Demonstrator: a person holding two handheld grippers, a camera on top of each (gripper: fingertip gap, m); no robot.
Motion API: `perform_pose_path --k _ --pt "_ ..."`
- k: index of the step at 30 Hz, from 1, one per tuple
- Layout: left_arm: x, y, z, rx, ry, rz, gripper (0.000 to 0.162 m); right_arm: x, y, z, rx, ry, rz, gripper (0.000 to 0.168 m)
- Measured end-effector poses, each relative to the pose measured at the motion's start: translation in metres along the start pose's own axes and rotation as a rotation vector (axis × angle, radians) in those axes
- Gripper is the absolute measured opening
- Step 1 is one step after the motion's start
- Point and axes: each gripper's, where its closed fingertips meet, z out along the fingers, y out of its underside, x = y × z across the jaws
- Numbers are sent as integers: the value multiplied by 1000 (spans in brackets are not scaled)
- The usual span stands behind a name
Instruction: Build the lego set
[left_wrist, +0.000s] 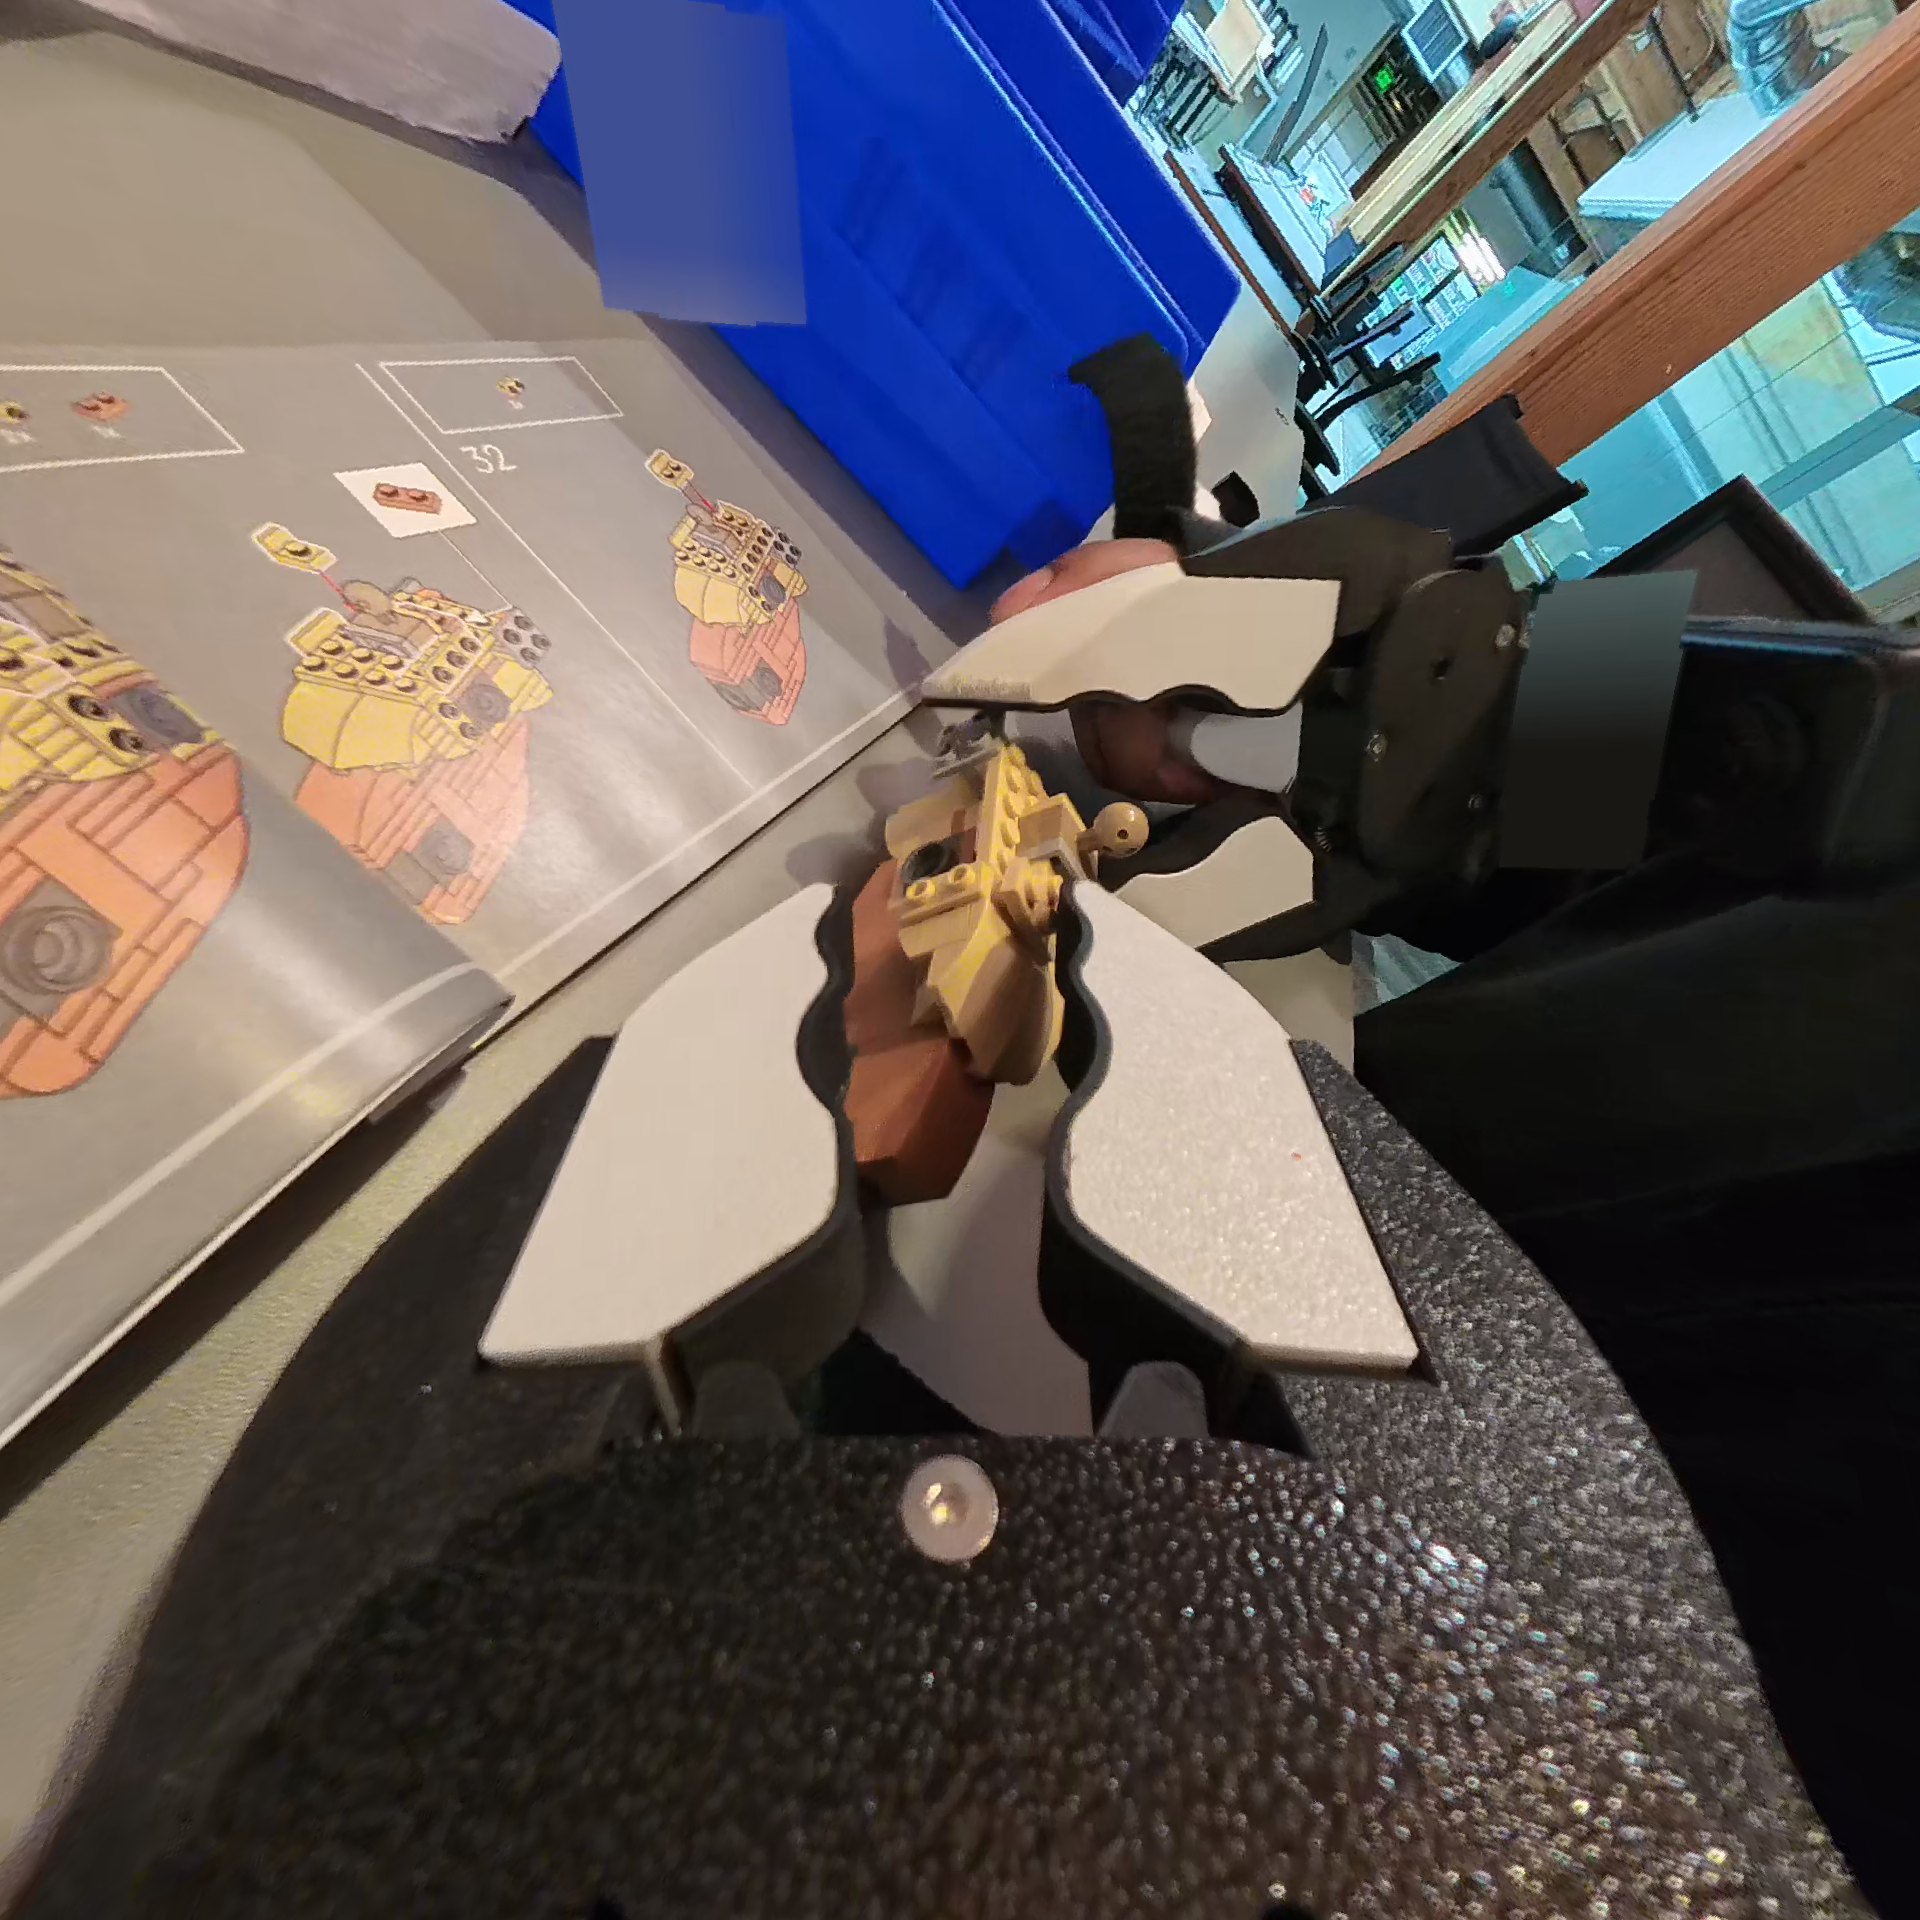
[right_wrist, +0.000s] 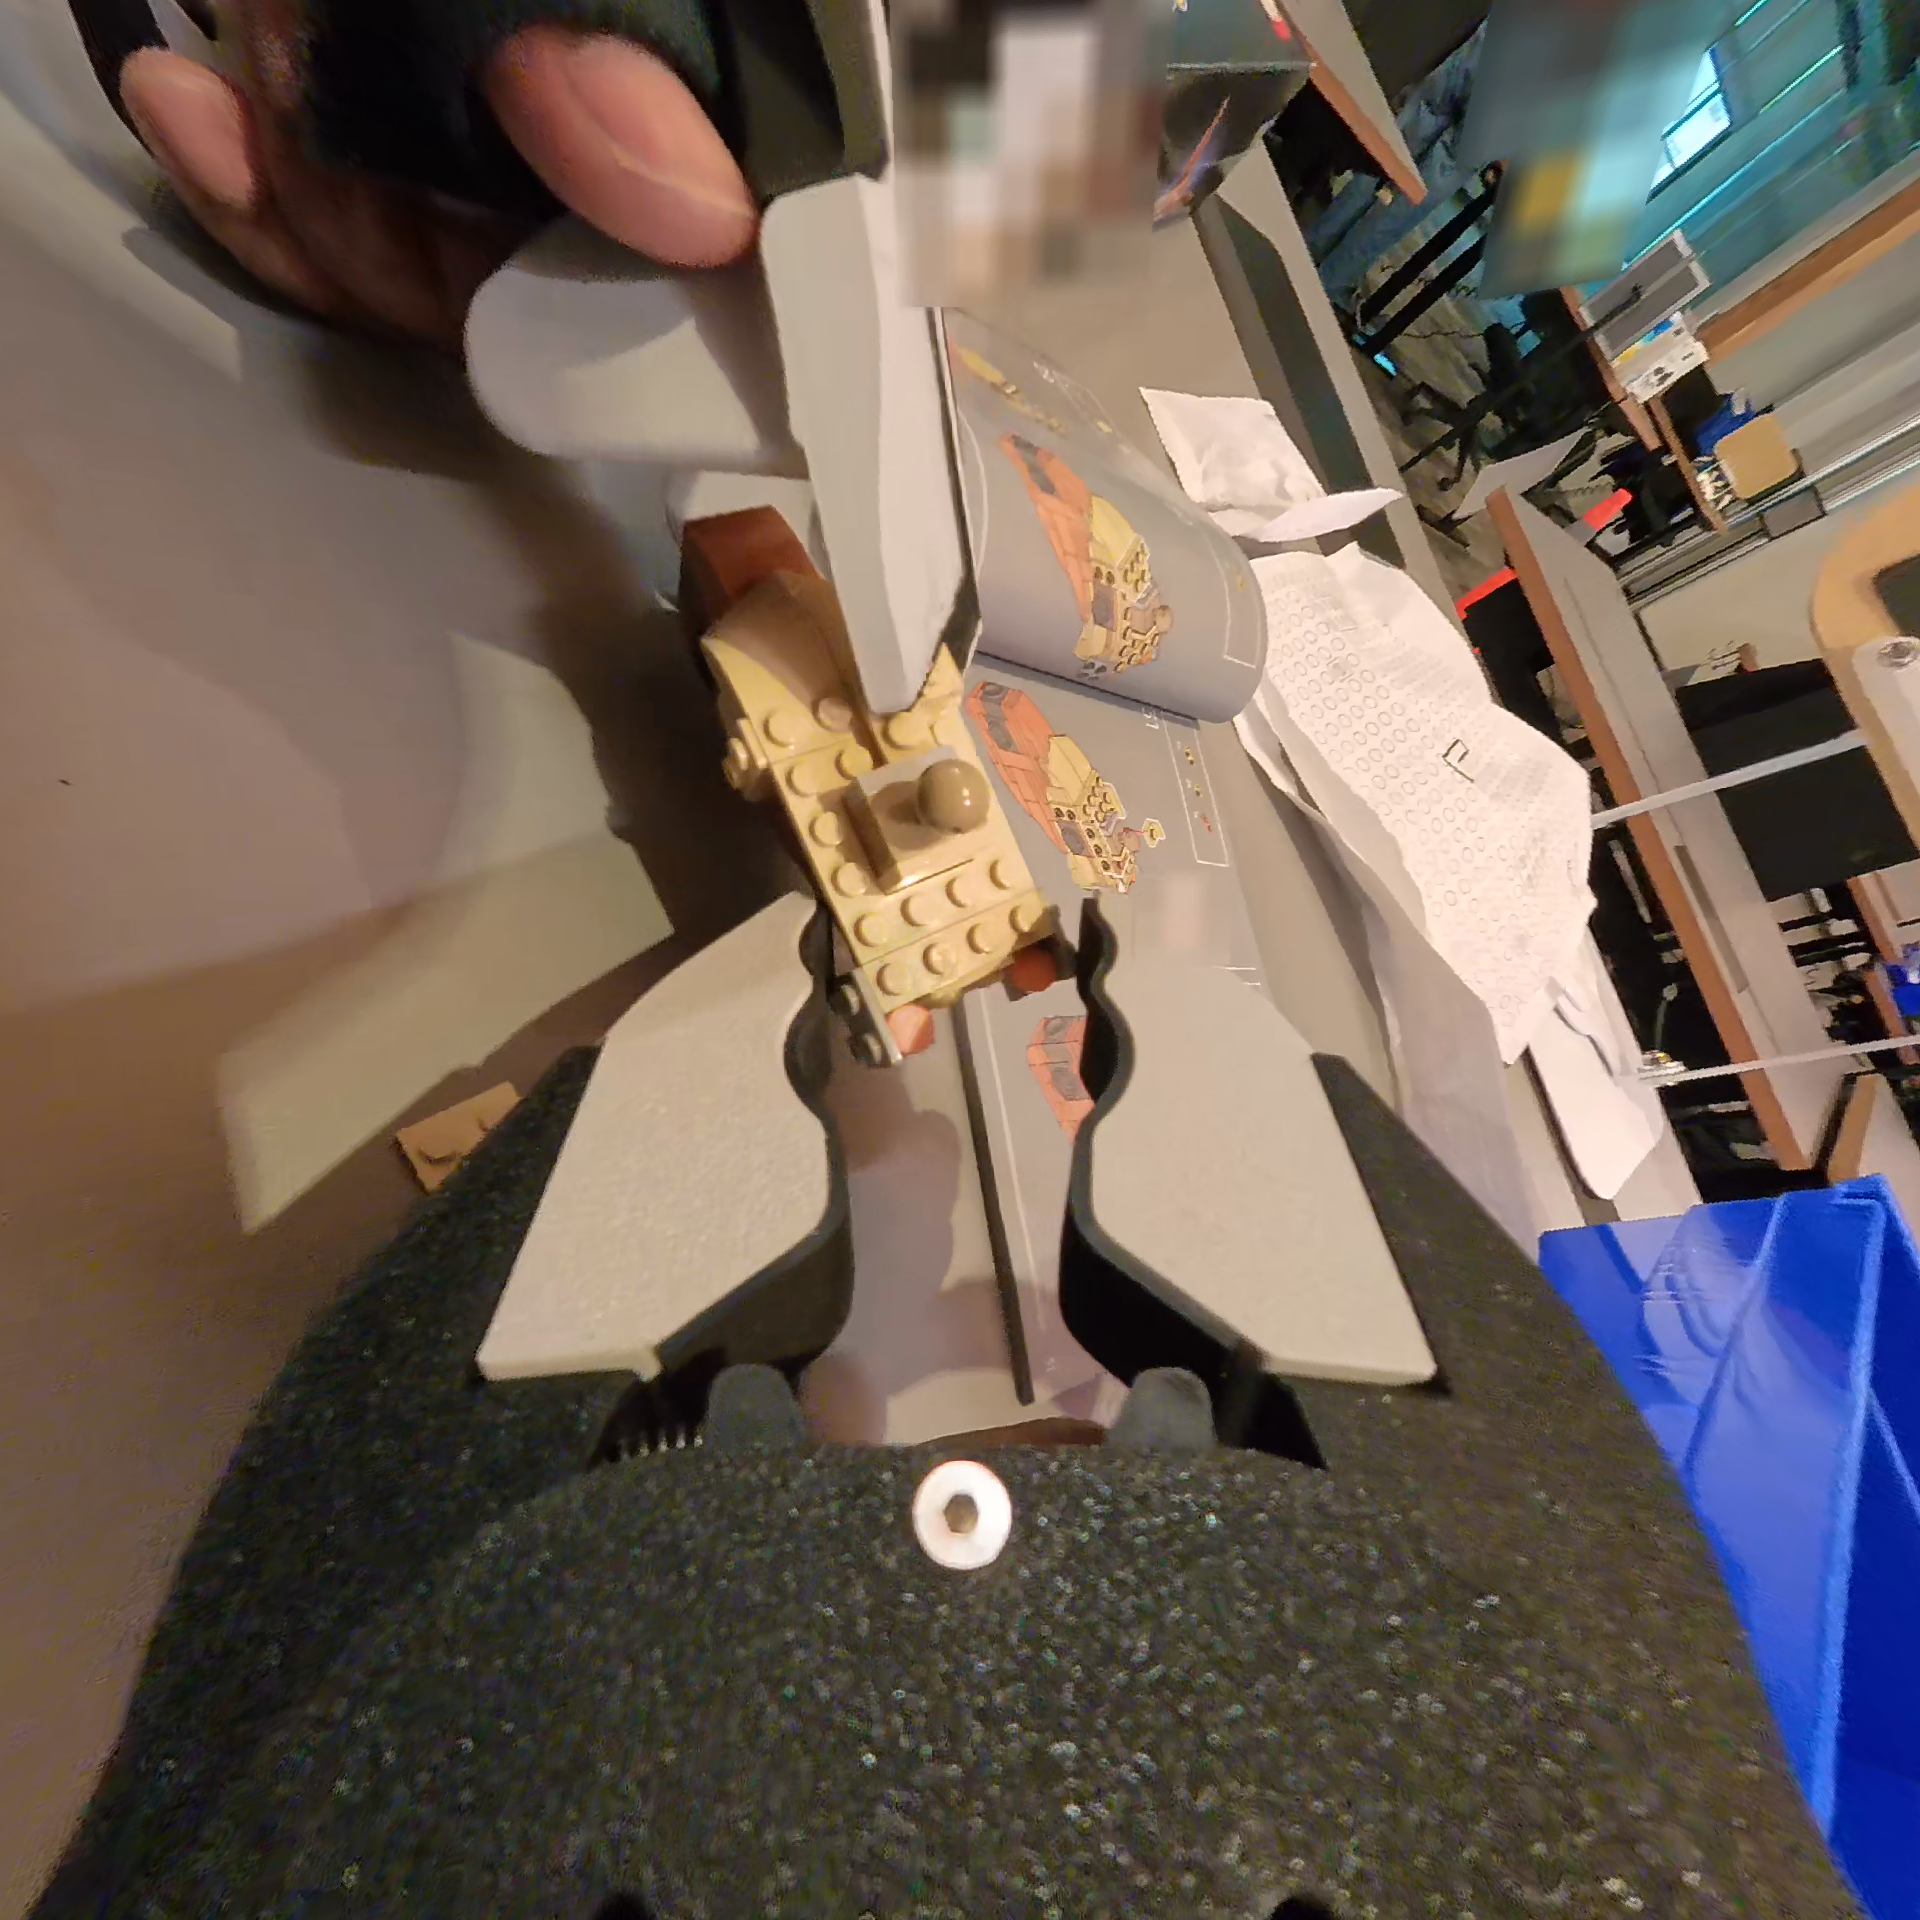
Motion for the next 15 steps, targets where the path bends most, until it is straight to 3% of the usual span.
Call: perform_pose_path --k 15 --pt "1 -1 -3 3 29 -43 43 8 -9 -5 23 139 -164 45"
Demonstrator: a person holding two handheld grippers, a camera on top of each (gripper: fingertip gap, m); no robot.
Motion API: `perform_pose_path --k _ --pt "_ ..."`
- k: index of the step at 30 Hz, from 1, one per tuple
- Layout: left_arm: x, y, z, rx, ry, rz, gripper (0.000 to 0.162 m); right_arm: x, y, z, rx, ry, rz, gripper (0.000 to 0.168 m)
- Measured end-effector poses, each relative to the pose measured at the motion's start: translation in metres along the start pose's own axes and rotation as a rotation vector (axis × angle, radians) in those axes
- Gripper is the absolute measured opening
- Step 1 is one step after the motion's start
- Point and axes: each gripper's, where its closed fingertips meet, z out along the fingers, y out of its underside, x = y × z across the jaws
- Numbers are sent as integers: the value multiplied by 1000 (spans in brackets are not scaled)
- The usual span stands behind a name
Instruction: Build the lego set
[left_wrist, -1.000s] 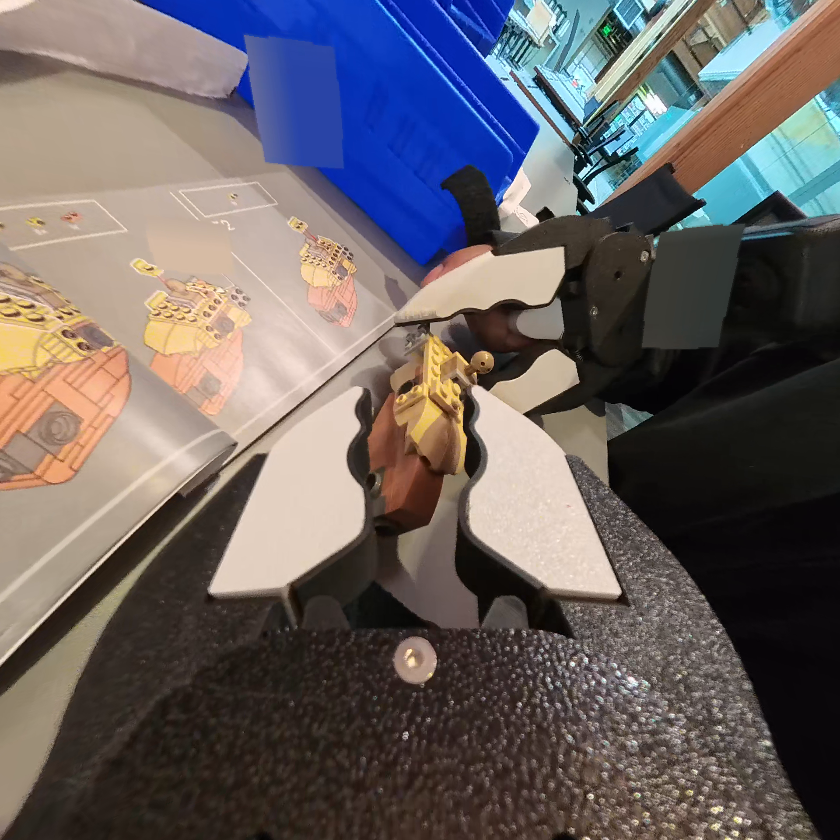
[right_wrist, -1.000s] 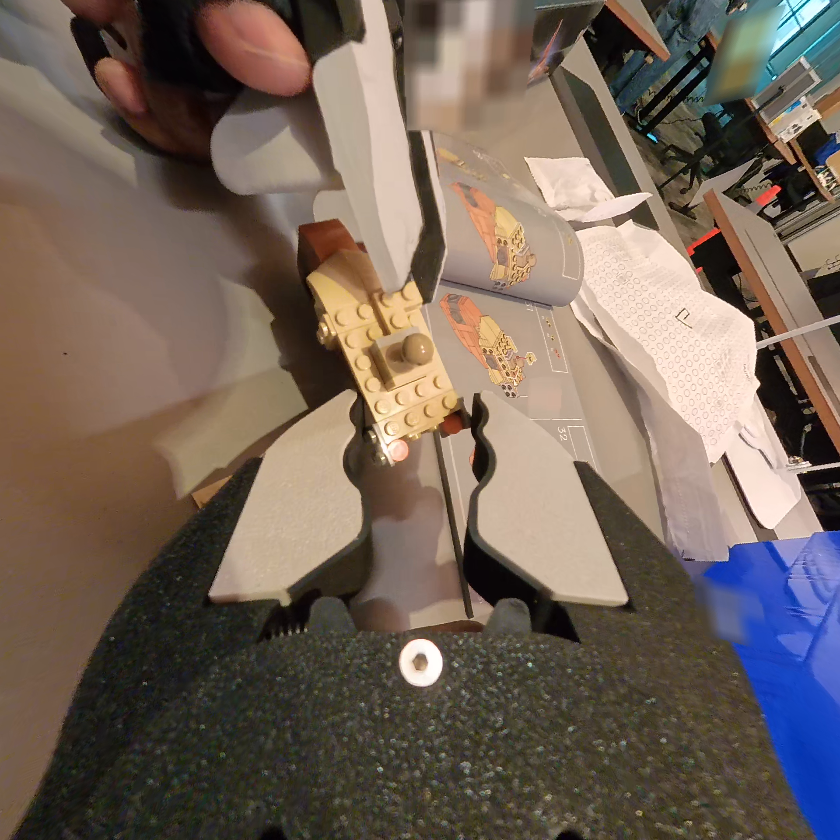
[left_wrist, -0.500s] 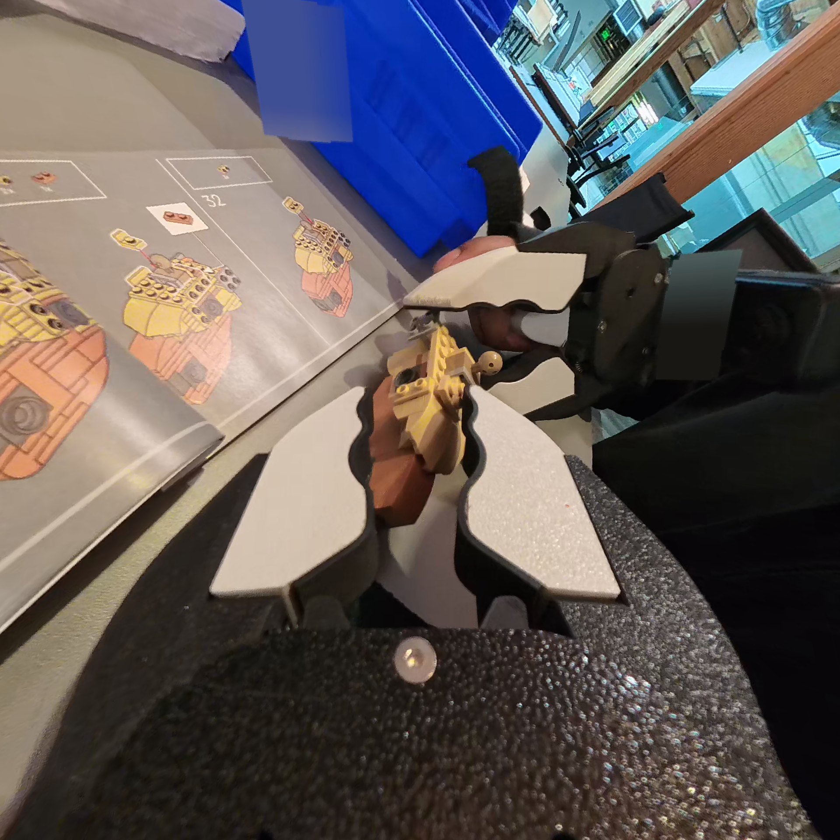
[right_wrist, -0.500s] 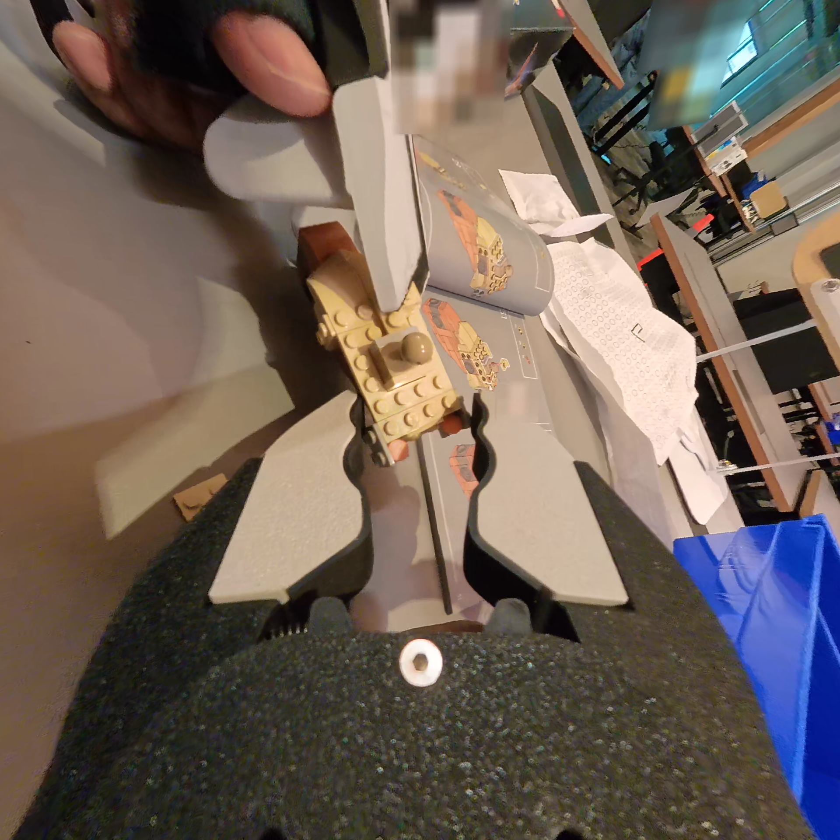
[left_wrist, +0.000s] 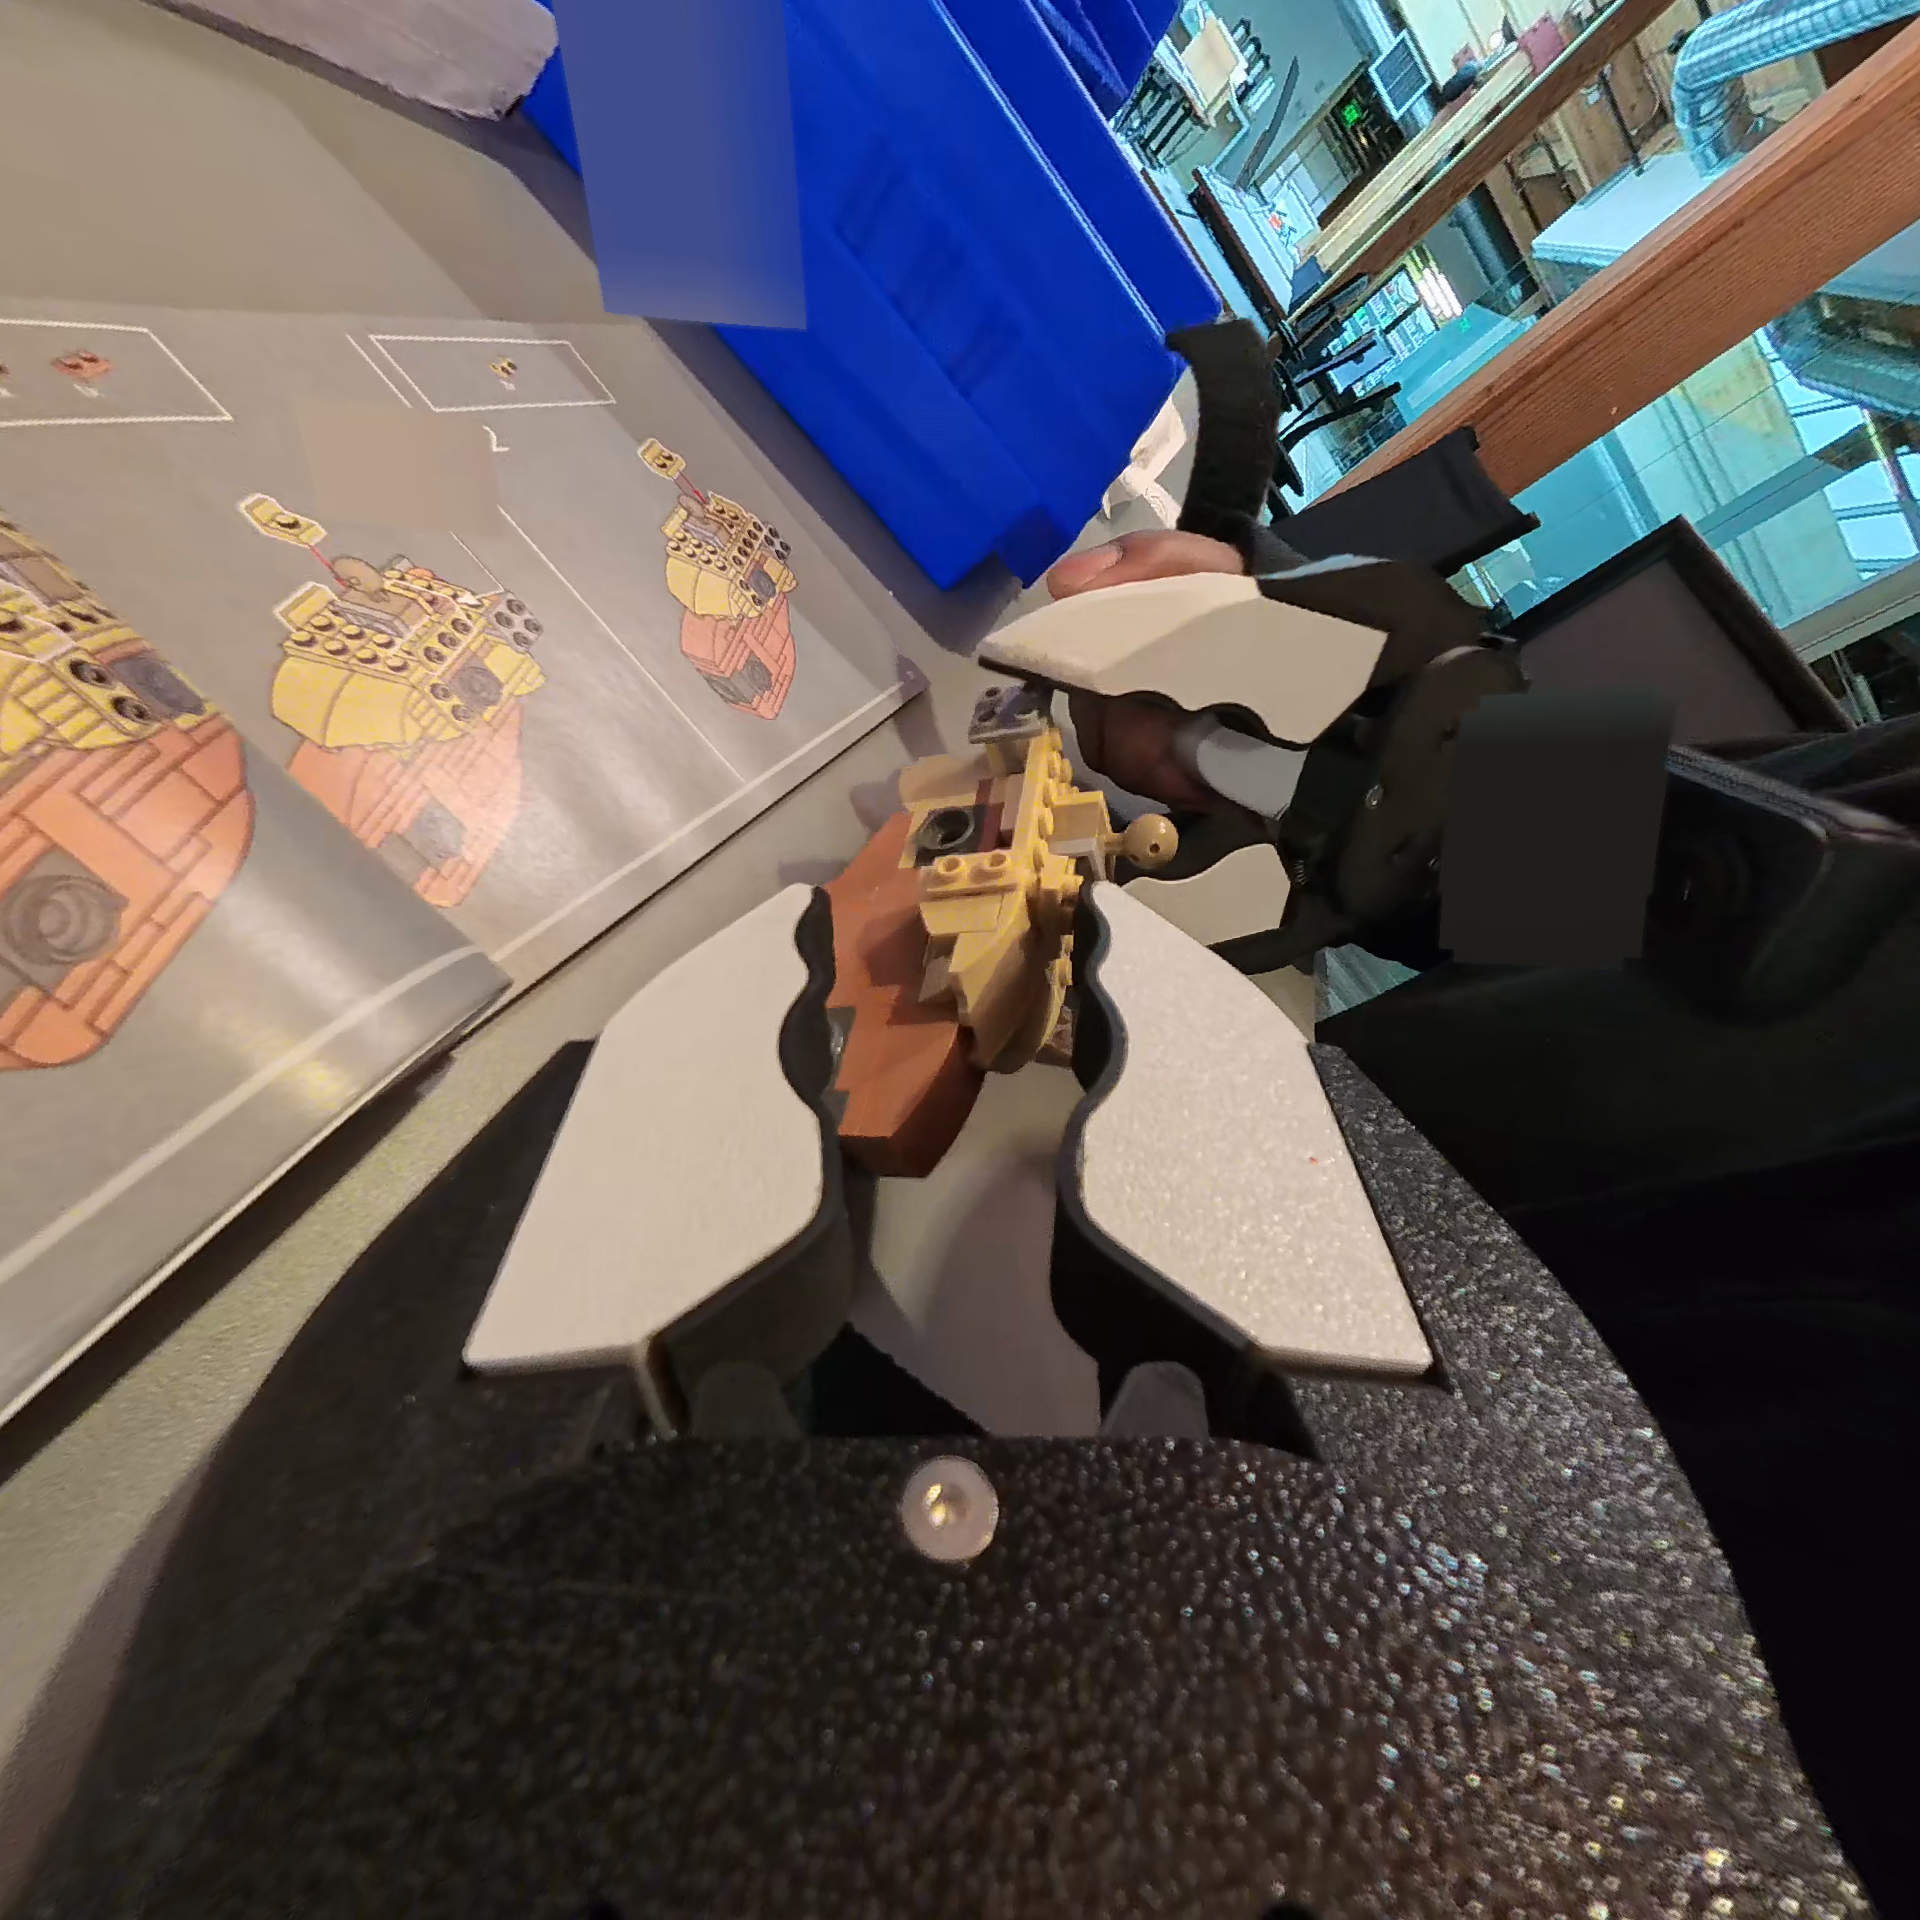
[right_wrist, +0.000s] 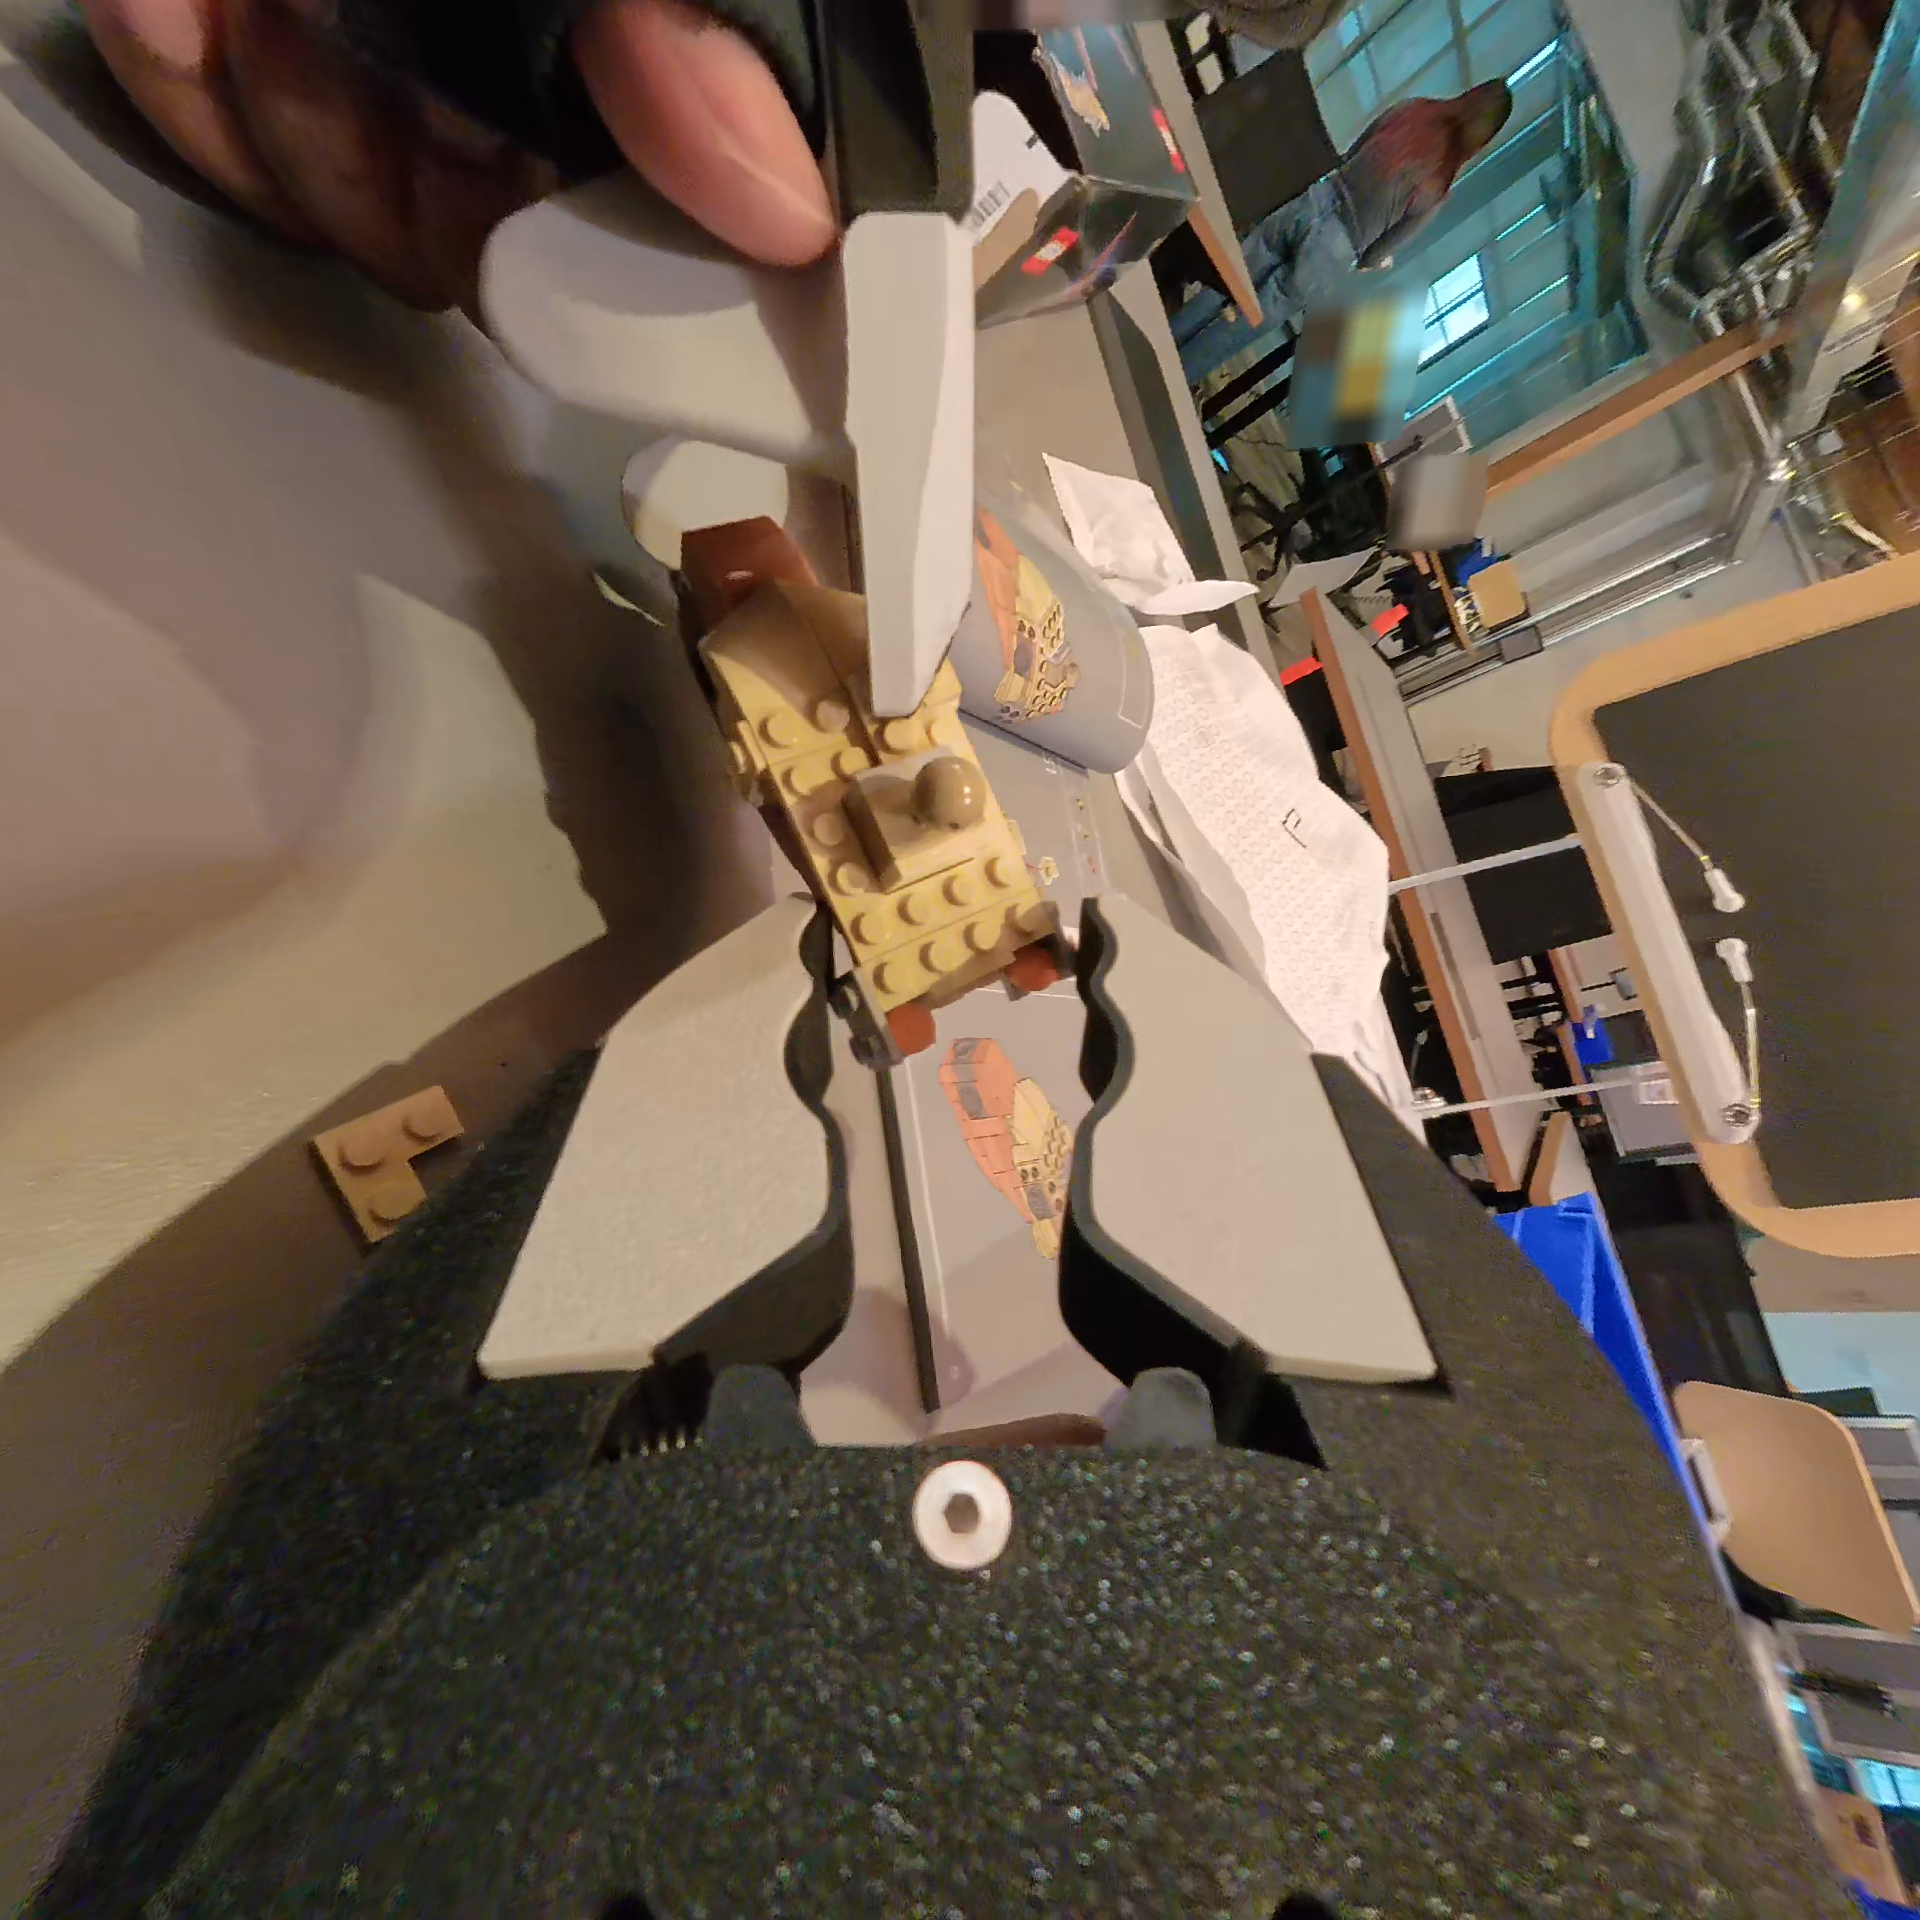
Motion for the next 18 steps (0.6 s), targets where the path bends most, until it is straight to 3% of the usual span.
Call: perform_pose_path --k 12,18 --pt "5 -4 -3 16 6 48 44 7 -7 -5 16 95 -103 45" --pt "12 -7 -4 16 -16 177 38 10 -10 -7 29 118 -128 45"
